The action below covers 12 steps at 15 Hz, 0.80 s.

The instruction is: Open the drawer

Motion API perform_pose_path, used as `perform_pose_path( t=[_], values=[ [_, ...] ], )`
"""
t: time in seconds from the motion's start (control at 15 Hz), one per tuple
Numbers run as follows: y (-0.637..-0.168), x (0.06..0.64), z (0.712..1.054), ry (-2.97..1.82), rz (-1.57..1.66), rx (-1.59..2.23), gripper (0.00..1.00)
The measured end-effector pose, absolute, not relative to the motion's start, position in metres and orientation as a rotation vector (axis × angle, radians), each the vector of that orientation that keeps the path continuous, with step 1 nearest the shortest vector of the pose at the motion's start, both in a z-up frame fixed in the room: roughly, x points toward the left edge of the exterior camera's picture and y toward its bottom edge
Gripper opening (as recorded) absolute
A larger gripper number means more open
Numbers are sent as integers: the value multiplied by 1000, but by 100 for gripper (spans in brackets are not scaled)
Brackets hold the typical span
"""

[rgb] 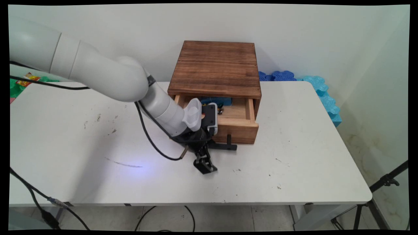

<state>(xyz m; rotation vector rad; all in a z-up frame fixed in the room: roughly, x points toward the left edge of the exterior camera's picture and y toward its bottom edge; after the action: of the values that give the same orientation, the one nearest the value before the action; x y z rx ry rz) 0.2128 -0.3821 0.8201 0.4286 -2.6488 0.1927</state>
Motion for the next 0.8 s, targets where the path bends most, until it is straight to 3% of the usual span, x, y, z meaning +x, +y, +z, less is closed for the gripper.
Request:
perform_pose_path(
  t=[0.8],
  values=[
    [-325,198,826,-2648,109,407,100]
  ],
)
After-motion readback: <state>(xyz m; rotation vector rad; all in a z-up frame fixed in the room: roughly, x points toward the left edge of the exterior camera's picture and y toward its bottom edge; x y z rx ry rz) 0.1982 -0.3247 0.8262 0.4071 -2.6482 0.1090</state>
